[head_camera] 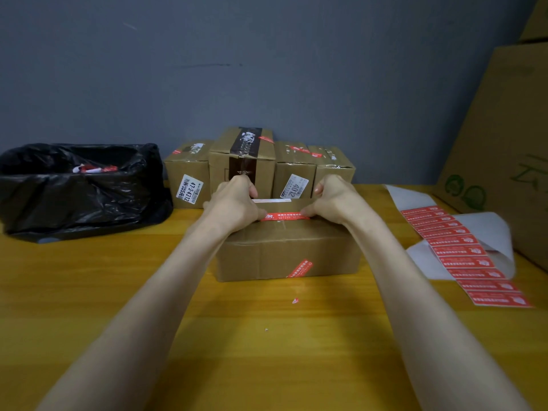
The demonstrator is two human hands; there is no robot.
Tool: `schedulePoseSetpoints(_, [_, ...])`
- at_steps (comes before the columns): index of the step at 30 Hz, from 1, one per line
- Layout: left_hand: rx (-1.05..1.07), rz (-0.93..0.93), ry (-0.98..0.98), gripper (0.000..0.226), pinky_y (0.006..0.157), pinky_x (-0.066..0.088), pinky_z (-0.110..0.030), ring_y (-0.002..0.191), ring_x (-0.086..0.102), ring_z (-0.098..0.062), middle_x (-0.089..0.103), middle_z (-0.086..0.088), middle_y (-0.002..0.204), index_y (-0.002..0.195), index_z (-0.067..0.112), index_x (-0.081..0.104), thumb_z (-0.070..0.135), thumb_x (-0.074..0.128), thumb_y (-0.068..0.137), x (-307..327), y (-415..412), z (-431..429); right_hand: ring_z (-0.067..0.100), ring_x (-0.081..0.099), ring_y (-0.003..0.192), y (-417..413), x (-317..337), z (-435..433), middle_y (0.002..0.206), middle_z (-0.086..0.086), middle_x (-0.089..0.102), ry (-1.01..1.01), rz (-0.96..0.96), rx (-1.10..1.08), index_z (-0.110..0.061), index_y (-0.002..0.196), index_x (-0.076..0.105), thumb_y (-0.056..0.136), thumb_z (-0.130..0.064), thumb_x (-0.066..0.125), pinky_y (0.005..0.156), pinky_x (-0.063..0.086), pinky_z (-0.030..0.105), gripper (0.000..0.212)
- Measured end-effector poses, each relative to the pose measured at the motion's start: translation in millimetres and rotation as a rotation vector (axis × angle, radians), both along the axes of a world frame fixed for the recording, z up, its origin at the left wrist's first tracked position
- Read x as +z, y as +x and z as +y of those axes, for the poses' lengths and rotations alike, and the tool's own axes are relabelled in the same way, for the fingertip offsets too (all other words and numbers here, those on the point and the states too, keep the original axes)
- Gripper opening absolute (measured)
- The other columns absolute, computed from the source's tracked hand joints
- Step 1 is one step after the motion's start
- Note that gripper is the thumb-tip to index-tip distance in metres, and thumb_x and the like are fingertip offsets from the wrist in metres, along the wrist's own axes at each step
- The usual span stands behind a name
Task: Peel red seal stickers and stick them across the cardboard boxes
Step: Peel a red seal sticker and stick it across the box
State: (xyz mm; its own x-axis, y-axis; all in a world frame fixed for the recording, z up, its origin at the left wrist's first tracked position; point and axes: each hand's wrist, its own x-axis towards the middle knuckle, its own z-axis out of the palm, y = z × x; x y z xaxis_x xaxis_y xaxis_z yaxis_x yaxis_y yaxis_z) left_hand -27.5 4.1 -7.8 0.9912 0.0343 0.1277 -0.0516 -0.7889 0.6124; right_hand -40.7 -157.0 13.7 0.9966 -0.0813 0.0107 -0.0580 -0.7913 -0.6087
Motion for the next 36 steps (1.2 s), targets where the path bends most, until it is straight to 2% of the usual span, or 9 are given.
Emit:
schedulePoseSetpoints(5, [-0.005,-0.006,0.028,0.034,0.095,0.042,-0.047,0.104,0.055,-0.026,0.062,-0.006,0.103,0.073,0.027,0.043,0.023,0.077,0.073,1.0,-1.0,-1.2,0.017,0.046,0.089,0.0,0.1,-1.2,0.089,-0.001,0.047,-0.004,-0.003,0.001,-0.015,0.094,0.047,0.078,-0.018,0.075,0.072,0.038,0.029,0.032])
schedulePoseSetpoints(11, [-0.015,-0.047,0.083,0.03,0.086,0.046,-0.039,0.099,0.053,-0.024,0.053,-0.002,0.101,0.086,0.02,0.05,0.028,0.076,0.073,0.4,0.2,2.3,0.019,0.044,0.095,2.1,0.3,-6.4,0.102,0.002,0.045,-0.009,0.005,0.013,-0.01,0.116,0.051,0.079,-0.019,0.074,0.073,0.036,0.028,0.045])
schedulePoseSetpoints(14, [-0.011,-0.083,0.023,0.03,0.069,0.041,-0.031,0.091,0.053,-0.021,0.056,-0.003,0.099,0.089,0.018,0.051,0.033,0.074,0.077,-2.0,2.3,4.7,0.016,0.046,0.088,4.0,-1.7,-7.4,0.096,0.0,0.047,0.049,-0.041,-0.007,-0.016,0.094,0.047,0.081,-0.024,0.072,0.062,0.035,0.025,0.03])
schedulePoseSetpoints(17, [0.026,-0.157,0.018,0.032,0.073,0.044,-0.034,0.093,0.057,-0.026,0.061,-0.006,0.094,0.087,0.018,0.05,0.042,0.069,0.079,-6.7,3.2,1.4,0.015,0.05,0.08,4.6,-6.0,0.3,0.085,-0.003,0.051,0.052,-0.088,-0.045,-0.018,0.081,0.044,0.08,-0.039,0.07,0.057,0.035,0.026,0.034])
schedulePoseSetpoints(21, [0.037,-0.185,0.118,0.039,0.085,0.046,-0.043,0.099,0.056,-0.031,0.06,-0.007,0.099,0.089,0.017,0.046,0.046,0.069,0.077,-10.5,-2.7,-6.6,0.028,0.053,0.109,5.2,-13.9,11.4,0.117,0.006,0.055,-0.097,-0.084,-0.06,-0.014,0.113,0.049,0.075,-0.051,0.07,0.077,0.04,0.033,0.058])
schedulePoseSetpoints(24, [0.02,-0.153,0.134,0.033,0.091,0.044,-0.044,0.103,0.055,-0.03,0.06,-0.007,0.108,0.092,0.017,0.046,0.037,0.069,0.081,-9.8,-3.2,-4.7,0.027,0.053,0.11,4.2,-13.5,8.7,0.123,0.008,0.053,-0.104,-0.062,-0.053,-0.012,0.119,0.049,0.077,-0.044,0.072,0.083,0.043,0.035,0.057])
schedulePoseSetpoints(29, [-0.008,-0.088,0.076,0.024,0.092,0.045,-0.043,0.107,0.053,-0.026,0.057,-0.006,0.114,0.089,0.017,0.049,0.031,0.068,0.083,-8.3,2.5,4.1,0.017,0.043,0.09,6.5,-8.8,-5.9,0.118,0.008,0.054,-0.017,-0.03,-0.035,-0.011,0.104,0.052,0.078,-0.028,0.074,0.059,0.032,0.025,0.039])
schedulePoseSetpoints(32, [-0.037,-0.089,0.061,0.022,0.089,0.046,-0.041,0.103,0.054,-0.024,0.058,-0.004,0.109,0.087,0.017,0.051,0.032,0.067,0.084,-8.7,5.5,6.8,0.02,0.048,0.096,7.0,-6.3,-9.4,0.113,0.008,0.055,0.009,-0.026,-0.038,-0.008,0.103,0.055,0.077,-0.029,0.075,0.066,0.035,0.025,0.039])
schedulePoseSetpoints(36, [-0.055,-0.095,0.126,0.033,0.079,0.043,-0.036,0.095,0.054,-0.022,0.055,0.0,0.093,0.09,0.017,0.049,0.048,0.06,0.085,-9.0,4.6,3.8,0.015,0.046,0.086,2.1,-3.9,-3.5,0.076,-0.007,0.044,-0.014,0.013,0.028,-0.021,0.069,0.04,0.077,-0.045,0.072,0.054,0.032,0.023,0.04])
